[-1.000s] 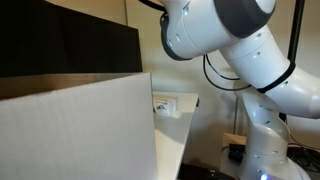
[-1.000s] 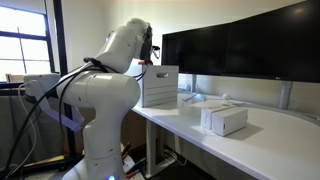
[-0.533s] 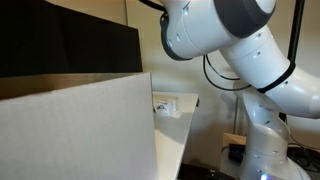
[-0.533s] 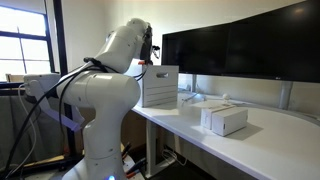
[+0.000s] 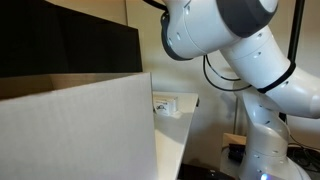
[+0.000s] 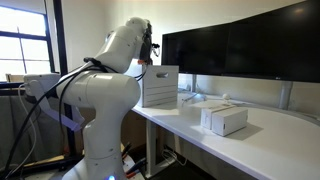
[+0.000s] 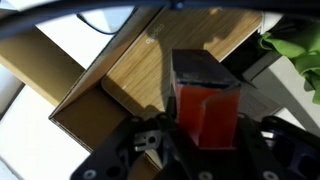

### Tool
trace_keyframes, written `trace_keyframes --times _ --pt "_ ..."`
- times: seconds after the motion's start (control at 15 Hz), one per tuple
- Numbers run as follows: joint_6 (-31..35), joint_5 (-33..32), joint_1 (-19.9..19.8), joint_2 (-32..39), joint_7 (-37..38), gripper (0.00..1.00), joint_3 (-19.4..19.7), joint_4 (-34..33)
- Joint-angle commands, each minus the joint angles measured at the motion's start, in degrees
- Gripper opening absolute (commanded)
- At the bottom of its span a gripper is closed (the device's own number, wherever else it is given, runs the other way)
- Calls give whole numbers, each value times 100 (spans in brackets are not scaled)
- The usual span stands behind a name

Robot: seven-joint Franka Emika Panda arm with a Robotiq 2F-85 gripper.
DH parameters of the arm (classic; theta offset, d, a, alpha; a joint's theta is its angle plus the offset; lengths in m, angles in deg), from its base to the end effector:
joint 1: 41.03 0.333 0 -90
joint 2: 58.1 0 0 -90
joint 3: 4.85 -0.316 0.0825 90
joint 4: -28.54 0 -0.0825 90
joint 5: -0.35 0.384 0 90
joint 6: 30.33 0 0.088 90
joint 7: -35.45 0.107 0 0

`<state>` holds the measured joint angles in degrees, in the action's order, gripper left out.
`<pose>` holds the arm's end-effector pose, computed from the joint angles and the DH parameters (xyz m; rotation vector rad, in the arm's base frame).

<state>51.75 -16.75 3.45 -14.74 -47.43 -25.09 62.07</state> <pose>0.4500 0.5707 0.5871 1.0931 2.8610 0.1532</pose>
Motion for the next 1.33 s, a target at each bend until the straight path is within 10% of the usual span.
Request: trace_keyframes --times 0.0,1.0,1.07,1.27 --pt "-404 313 276 50 -210 14 388 -479" --pt "-1011 445 836 -229 -135 14 1272 -946" --pt "-877 443 812 -157 -9 39 1325 -970" --pt "-899 464 867 -139 -13 39 1340 -1006"
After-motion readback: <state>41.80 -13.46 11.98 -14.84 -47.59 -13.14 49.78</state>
